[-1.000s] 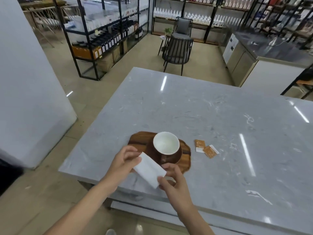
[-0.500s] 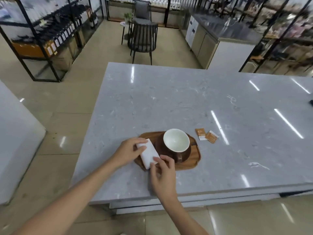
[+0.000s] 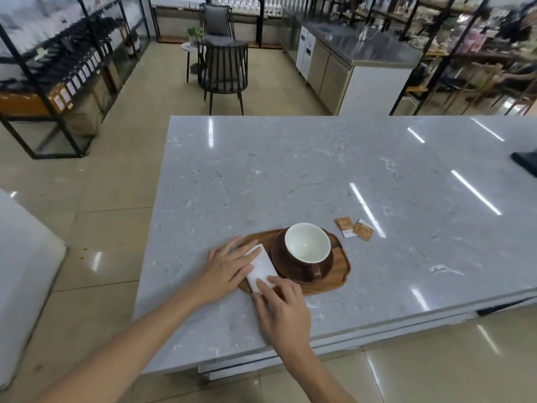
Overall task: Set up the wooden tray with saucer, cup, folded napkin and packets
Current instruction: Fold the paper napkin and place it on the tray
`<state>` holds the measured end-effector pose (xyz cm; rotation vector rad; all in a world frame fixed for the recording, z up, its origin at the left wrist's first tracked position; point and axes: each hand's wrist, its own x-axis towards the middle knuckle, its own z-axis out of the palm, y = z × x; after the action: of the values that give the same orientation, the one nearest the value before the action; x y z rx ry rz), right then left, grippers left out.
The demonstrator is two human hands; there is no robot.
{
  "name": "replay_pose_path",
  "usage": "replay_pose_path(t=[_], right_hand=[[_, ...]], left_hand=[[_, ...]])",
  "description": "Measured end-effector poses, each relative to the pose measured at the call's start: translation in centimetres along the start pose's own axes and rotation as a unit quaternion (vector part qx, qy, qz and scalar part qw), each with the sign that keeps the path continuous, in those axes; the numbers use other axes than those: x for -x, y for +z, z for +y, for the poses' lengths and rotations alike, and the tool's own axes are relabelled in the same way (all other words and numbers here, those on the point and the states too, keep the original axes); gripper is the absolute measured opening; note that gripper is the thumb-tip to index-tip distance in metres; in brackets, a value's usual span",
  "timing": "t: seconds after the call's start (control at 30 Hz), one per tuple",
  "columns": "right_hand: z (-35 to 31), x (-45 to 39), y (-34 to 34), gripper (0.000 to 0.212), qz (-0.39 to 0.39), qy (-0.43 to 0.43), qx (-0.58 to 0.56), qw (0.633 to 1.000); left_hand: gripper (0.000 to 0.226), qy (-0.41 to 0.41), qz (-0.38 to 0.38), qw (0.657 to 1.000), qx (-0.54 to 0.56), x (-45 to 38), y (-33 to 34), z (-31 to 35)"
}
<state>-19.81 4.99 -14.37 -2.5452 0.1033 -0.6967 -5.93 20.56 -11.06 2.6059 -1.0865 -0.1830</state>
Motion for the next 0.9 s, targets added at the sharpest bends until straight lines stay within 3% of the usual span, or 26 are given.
replay_pose_path(t=[0.5, 0.7, 0.9], right_hand=[[0.4, -0.9, 1.6, 0.026, 0.018, 0.021, 0.04, 0.999], [-0.3, -1.9, -1.0, 0.03, -0.007, 0.02, 0.001, 1.0], [1.6, -6.0, -7.8, 0.016, 0.025, 0.011, -0.065, 0.997]], left_hand=[[0.052, 0.034, -0.033, 0.999, 0.006, -3.0, 0.2, -0.6], [0.054, 0.048, -0.006, 0.996, 0.076, -3.5, -0.6, -0.4], [0.047, 0.027, 0.071, 0.987, 0.144, -6.6, -3.2, 1.2]])
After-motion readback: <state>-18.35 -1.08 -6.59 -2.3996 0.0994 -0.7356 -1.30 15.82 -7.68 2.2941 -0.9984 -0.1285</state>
